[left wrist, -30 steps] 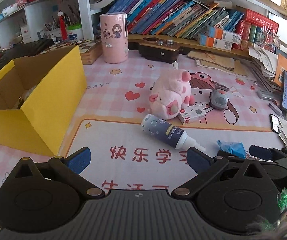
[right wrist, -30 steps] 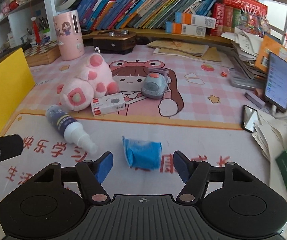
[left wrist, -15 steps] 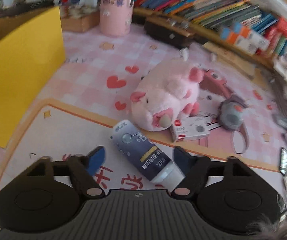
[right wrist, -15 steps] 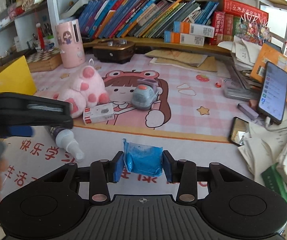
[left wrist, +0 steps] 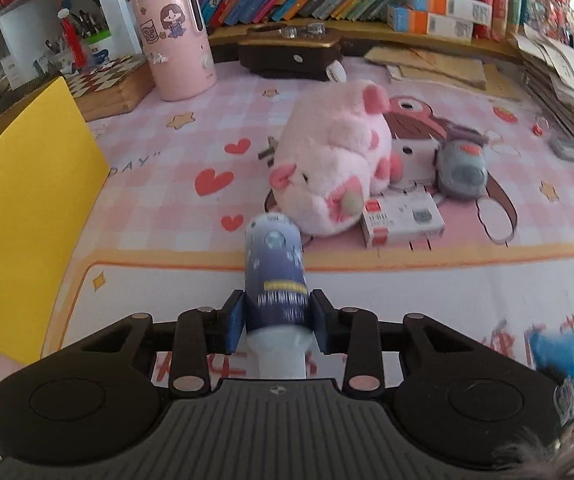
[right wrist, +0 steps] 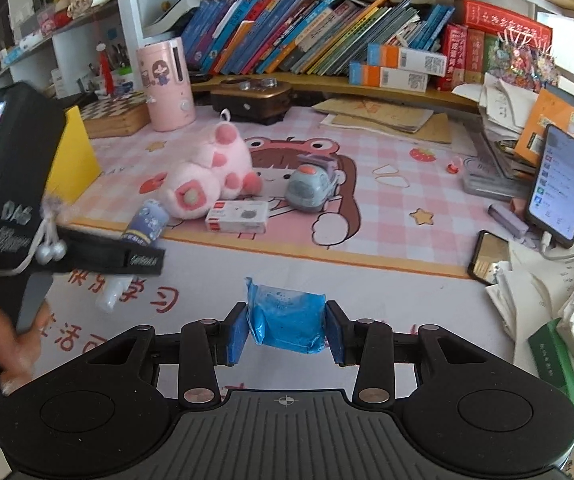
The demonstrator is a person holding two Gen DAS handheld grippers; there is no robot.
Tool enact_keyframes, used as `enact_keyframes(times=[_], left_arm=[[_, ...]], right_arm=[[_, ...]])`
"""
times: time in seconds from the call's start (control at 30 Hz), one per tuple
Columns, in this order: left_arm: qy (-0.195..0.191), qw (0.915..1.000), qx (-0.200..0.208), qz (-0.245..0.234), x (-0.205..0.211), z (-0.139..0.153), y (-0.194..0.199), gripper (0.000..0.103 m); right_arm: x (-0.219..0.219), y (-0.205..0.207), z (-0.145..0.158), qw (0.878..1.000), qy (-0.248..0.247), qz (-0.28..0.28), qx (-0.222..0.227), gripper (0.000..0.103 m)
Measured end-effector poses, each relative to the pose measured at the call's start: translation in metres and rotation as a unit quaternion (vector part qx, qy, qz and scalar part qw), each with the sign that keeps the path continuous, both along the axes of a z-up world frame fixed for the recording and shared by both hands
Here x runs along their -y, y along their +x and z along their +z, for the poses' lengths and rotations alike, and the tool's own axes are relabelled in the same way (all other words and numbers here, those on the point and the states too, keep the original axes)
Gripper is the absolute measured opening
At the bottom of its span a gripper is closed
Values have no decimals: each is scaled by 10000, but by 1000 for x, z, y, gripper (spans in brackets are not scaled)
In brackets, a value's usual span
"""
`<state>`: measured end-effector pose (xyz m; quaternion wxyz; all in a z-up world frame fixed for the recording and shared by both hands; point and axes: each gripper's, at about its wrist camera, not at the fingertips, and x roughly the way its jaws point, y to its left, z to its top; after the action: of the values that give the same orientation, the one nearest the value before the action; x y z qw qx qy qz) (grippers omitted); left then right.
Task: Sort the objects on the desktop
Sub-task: 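Grasp the blue wrapped item with the right gripper while the left gripper grasps the spray bottle, then carry the blue item and spray bottle over the yellow box with both grippers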
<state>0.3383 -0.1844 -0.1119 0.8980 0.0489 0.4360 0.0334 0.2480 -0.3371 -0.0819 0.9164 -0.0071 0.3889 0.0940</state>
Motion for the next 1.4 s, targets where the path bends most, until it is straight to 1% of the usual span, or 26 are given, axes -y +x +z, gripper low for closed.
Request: enact_keyframes(times=[0.13, 0.23, 0.33, 0.43, 0.53, 0.63, 0.8, 0.93, 1.1, 1.4], left_arm=[[-136, 9999, 40, -35, -4, -1, 9, 32], [-274, 9996, -11, -68, -10, -1, 4, 31], [-688, 9976, -10, -119, -22, 9, -16, 31], [-842, 9960, 101, -285, -28, 27, -43, 31], [-905, 9949, 260, -370, -35, 46, -70, 31], [-923, 9940, 467, -354, -44, 64, -97, 31], [-878, 9930, 752, -260, -65, 83, -135, 31], [-943, 9920, 805, -223, -82, 87, -160, 31], [-973, 9912, 852, -284, -108, 87, -187, 31], [-1119, 9896, 881, -222, -173, 87, -235, 31]], right_arm=[[-6, -3, 0, 10000, -24, 73, -20, 39], [-9, -6, 1, 9999, -42, 99, 2, 39], [-11, -10, 5, 9999, -17, 104, 47, 39], [-13, -11, 9, 9999, 42, 96, 65, 39], [-17, -14, 17, 9998, 141, 132, 61, 39], [-23, -19, 27, 9994, 252, 220, 75, 39], [-39, -32, 42, 9987, 294, 394, 159, 39], [-58, -47, 50, 9980, 264, 514, 264, 39], [-85, -66, 54, 9978, 267, 541, 285, 39], [-145, -114, 57, 9978, 185, 618, 183, 39]])
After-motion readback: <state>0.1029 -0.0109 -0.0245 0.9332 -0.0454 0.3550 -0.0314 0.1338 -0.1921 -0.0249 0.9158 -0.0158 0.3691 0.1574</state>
